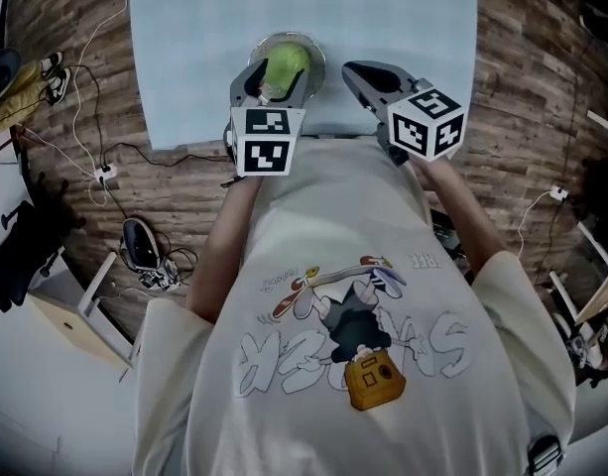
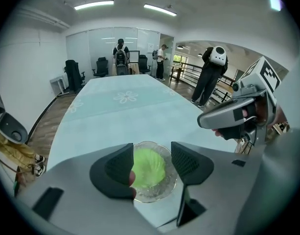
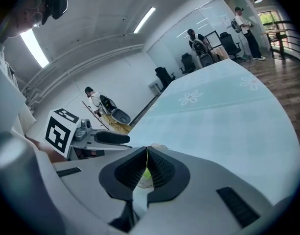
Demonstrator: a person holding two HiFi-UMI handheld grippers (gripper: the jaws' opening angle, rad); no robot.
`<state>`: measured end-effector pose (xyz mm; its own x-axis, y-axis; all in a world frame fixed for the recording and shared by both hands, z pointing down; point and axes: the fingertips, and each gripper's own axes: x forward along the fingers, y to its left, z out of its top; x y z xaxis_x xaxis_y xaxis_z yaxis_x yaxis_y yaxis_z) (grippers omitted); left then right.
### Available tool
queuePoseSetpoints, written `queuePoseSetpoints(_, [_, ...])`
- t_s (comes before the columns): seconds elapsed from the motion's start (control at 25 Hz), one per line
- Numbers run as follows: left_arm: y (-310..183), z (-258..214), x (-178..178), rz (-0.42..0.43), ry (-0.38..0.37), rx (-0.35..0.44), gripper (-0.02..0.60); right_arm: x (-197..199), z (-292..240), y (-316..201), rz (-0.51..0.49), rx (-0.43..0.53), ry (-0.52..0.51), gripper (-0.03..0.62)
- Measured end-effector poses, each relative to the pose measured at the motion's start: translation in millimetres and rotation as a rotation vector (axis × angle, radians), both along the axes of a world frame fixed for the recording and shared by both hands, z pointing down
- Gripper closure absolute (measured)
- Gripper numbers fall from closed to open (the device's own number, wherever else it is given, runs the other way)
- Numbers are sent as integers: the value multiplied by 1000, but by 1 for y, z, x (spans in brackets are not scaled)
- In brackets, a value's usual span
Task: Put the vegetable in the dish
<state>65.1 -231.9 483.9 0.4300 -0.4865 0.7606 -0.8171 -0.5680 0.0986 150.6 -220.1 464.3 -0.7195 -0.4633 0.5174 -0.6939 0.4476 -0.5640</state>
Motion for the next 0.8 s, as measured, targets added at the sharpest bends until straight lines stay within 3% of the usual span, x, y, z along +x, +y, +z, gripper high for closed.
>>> queuePoseSetpoints(0.16, [14, -16, -4, -20, -12, 3, 348, -10, -9, 5, -27, 14, -14, 571])
queuePoseSetpoints(0.32, [15, -25, -12, -91, 26, 26, 482, -16, -18, 12, -53, 19, -35, 571])
queuePoseSetpoints(0.44, [17, -27, -23, -141, 47, 11, 546, -22, -22, 18, -66, 31, -37, 571])
queuePoseSetpoints(0.8, [26, -28, -48, -162, 78, 1, 563, -19, -34, 11, 2, 85, -20, 572])
